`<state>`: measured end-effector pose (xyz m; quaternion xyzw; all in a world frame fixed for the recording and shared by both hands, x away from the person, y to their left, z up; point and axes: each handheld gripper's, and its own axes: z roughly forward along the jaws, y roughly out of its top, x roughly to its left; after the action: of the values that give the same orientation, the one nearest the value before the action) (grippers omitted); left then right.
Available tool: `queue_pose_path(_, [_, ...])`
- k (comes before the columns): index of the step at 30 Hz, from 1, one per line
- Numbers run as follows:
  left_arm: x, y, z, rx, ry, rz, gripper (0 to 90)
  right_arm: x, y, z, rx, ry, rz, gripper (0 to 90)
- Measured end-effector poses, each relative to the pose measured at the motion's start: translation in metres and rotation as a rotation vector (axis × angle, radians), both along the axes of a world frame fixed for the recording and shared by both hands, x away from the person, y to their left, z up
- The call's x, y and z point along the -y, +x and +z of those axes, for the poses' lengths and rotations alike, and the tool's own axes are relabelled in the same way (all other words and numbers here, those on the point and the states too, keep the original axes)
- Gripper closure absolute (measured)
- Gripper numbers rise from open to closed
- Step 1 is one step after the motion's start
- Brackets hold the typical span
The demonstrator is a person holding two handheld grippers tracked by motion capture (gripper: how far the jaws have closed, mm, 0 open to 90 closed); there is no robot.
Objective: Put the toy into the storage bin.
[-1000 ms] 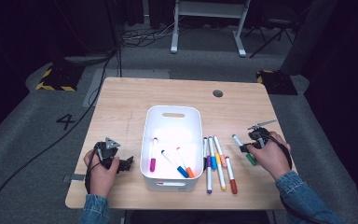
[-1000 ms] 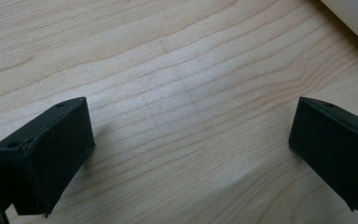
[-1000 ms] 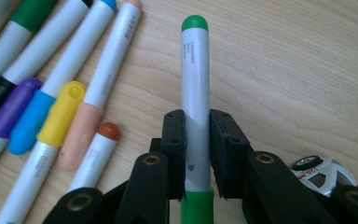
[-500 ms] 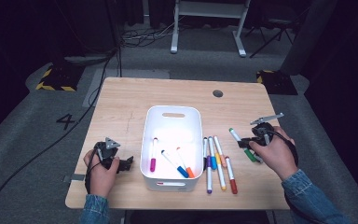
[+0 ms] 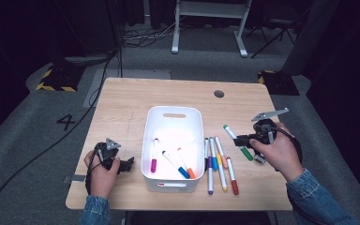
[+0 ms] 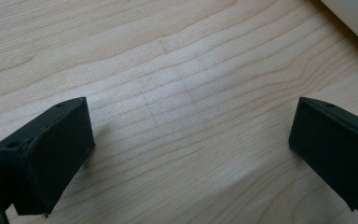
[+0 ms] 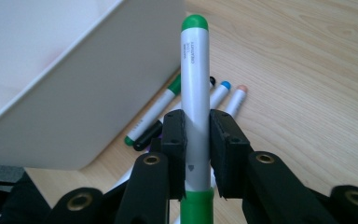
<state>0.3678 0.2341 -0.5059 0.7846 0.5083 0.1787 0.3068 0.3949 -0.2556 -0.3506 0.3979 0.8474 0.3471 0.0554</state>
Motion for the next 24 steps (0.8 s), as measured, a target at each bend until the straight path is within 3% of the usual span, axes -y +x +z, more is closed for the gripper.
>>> queue_pose_path(11, [0.000,0.001,0.000,-0.002,0.006,-0.002,0.0,-0.029,-0.010,0.018,-0.003,0.030,0.104,77.0])
queue_pose_path(24, [0.000,0.001,0.000,-0.005,0.005,-0.004,0.0,-0.059,-0.019,0.034,-0.007,0.061,0.189,77.0])
